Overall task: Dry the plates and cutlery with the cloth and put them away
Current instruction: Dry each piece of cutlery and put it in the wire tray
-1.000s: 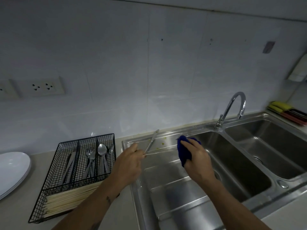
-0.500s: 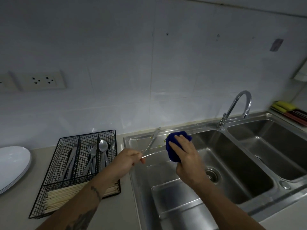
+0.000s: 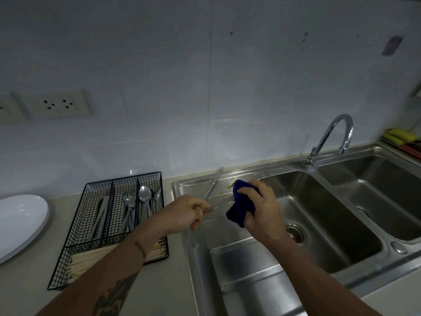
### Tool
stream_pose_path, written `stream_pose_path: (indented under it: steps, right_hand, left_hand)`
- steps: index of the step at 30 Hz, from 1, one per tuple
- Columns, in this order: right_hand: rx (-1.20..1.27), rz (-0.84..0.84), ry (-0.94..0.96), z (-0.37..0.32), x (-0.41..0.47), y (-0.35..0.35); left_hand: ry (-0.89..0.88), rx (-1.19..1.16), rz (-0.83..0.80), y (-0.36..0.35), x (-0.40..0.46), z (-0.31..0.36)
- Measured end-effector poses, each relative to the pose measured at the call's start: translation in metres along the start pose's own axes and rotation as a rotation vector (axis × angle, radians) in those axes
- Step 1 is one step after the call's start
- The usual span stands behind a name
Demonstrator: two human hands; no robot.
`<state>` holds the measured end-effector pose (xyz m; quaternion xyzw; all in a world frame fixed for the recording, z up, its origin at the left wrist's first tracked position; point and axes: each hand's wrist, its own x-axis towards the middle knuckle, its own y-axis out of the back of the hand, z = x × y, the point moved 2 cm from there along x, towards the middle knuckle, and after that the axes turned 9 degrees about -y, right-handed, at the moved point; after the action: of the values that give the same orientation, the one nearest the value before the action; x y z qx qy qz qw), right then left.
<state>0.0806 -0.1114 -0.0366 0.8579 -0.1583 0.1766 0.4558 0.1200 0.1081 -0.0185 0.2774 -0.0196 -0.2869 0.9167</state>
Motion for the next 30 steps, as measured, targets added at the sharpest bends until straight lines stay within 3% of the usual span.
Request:
stream_pose_path:
  steps: [6, 16, 20, 24, 26, 30]
  right_hand:
    - [0.056, -0.04, 0.073, -0.021, 0.0, -0.006]
    - [0.134, 0.034, -0.216, -0.011, 0.0, 0.01]
    - [0.205, 0.026, -0.257, -0.03, -0.001, 0.0]
    - [0.074, -0.057, -0.09, -0.039, -0.016, -0.024]
    - [-0.025, -0.027, -0.028, -0.02, -0.022, -0.029]
    - [-0.093, 0.008, -0.173, 0.014, -0.027, -0.02]
  left_hand:
    - [0.019, -0.044, 0.085, -0.017, 0.028, 0.026]
    - [0.06, 0.093, 0.445, -0.006, 0.036, 0.023]
    - [0.142, -0.295, 0.64, -0.001, 0.041, 0.033]
    - [0.21, -0.847, 0.692, -0.007, 0.039, 0.042]
    - [0.229, -0.958, 0.711, -0.005, 0.033, 0.036]
    - [0.226, -1.02, 0.689, 0.002, 0.021, 0.019]
